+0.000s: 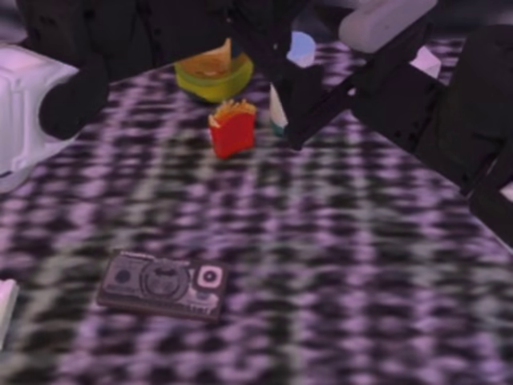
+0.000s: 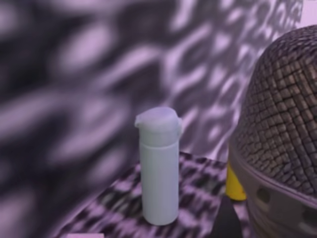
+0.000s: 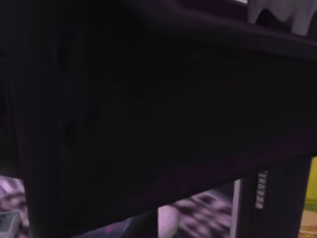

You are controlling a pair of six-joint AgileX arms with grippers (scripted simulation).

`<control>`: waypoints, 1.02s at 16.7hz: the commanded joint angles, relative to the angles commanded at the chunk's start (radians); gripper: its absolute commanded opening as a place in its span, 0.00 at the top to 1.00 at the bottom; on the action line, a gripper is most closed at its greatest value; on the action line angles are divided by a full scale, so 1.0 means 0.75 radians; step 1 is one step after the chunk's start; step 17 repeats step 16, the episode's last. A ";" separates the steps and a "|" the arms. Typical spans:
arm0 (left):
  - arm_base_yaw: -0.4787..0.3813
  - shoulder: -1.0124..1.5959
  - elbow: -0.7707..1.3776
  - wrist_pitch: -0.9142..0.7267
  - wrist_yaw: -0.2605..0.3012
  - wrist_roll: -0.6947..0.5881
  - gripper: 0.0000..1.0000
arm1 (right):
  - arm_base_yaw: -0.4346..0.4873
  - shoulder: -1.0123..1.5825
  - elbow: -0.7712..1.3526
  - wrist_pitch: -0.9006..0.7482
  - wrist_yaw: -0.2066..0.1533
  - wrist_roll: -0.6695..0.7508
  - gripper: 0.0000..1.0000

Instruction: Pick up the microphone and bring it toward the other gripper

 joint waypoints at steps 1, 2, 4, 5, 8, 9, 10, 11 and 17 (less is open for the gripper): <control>0.000 0.000 0.000 0.000 0.000 0.000 1.00 | 0.000 0.000 0.000 0.000 0.000 0.000 0.00; 0.000 0.000 0.000 0.000 0.000 0.000 1.00 | 0.000 0.000 0.000 0.000 0.000 0.000 0.00; 0.000 0.000 0.000 0.000 0.000 0.000 1.00 | 0.000 0.000 0.000 0.000 0.000 0.000 0.00; 0.001 -0.006 0.008 -0.002 -0.008 0.006 1.00 | -0.005 0.008 -0.008 0.000 0.005 -0.004 0.00; 0.034 -0.023 -0.006 -0.005 0.025 0.008 1.00 | -0.011 -0.046 -0.059 -0.013 -0.007 -0.005 0.00; 0.062 -0.036 -0.018 -0.007 0.049 0.009 1.00 | -0.019 -0.092 -0.096 -0.021 -0.013 -0.005 0.00; 0.092 -0.050 -0.031 -0.009 0.074 0.010 1.00 | -0.028 -0.152 -0.138 -0.031 -0.020 -0.004 0.00; 0.123 -0.064 -0.044 -0.012 0.099 0.012 1.00 | -0.035 -0.220 -0.185 -0.041 -0.030 -0.004 0.00; 0.216 -0.107 -0.084 -0.021 0.179 0.019 1.00 | -0.053 -0.376 -0.321 -0.072 -0.062 -0.003 0.00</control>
